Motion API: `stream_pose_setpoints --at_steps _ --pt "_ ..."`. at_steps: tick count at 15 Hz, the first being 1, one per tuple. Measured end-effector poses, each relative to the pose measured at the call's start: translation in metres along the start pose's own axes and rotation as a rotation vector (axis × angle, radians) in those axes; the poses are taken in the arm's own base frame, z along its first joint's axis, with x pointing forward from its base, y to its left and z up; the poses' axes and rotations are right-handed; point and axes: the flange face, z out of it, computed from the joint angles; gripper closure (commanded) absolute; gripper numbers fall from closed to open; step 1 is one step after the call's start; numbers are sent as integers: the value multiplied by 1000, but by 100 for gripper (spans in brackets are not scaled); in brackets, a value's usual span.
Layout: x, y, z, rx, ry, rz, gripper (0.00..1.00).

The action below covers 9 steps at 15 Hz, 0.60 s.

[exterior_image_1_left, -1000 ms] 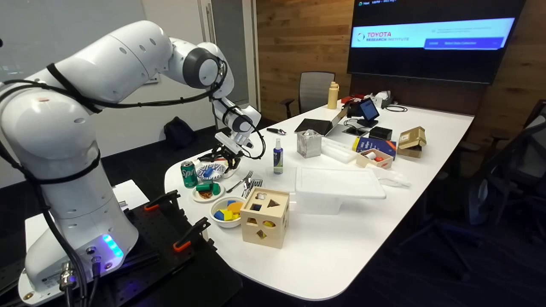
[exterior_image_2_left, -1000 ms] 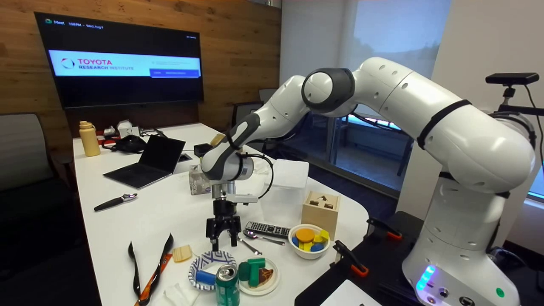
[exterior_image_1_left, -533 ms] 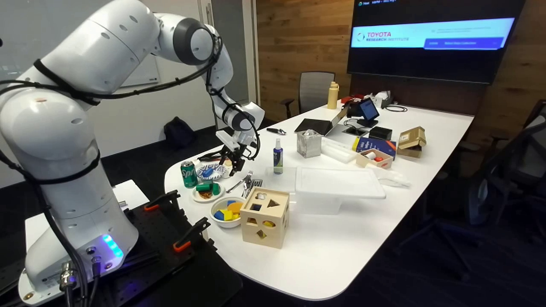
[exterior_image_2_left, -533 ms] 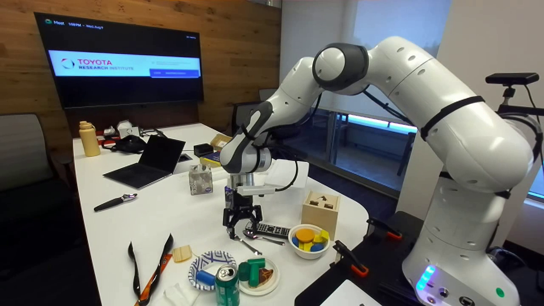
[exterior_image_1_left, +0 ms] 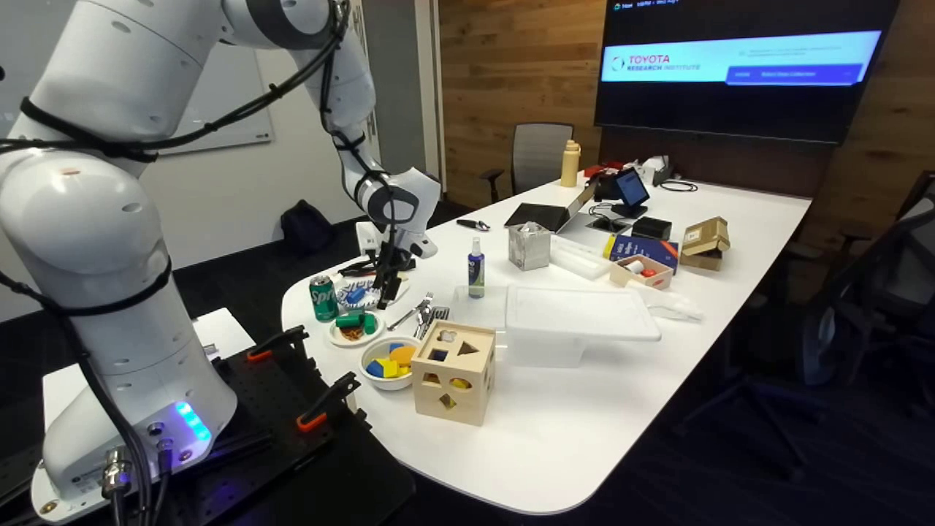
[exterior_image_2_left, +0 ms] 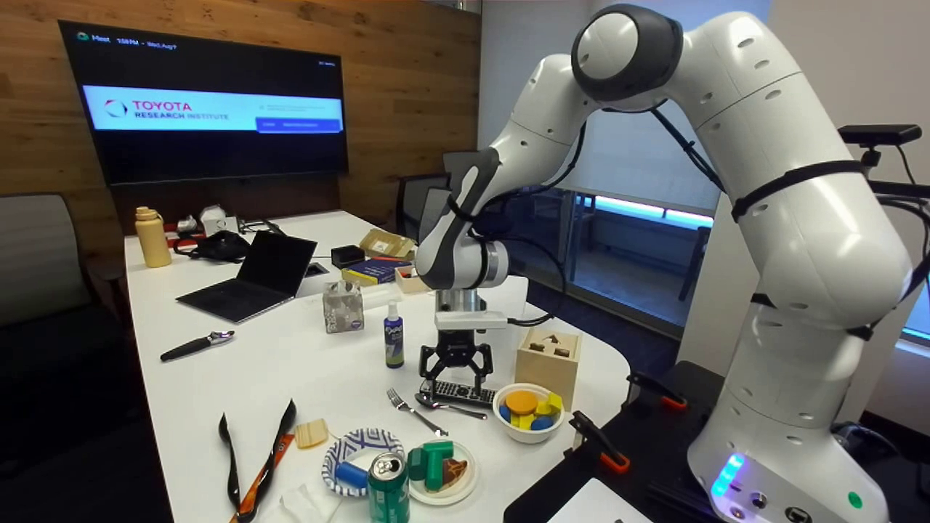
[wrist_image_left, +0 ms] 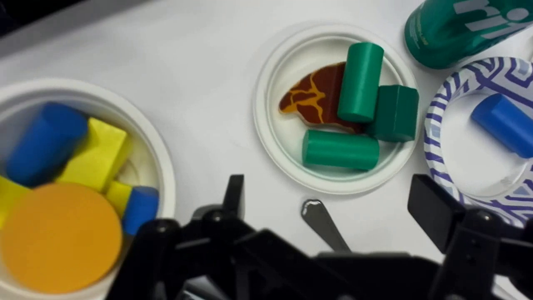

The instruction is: Put one green block on the white plate then place one blue block in the black and white bowl and put one yellow block in the clear container.

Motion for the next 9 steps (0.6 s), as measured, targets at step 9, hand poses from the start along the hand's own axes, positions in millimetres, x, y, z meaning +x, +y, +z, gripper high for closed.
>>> stream_pose_setpoints --at_steps 9 --pt "-60 96 -47 -27 36 505 0"
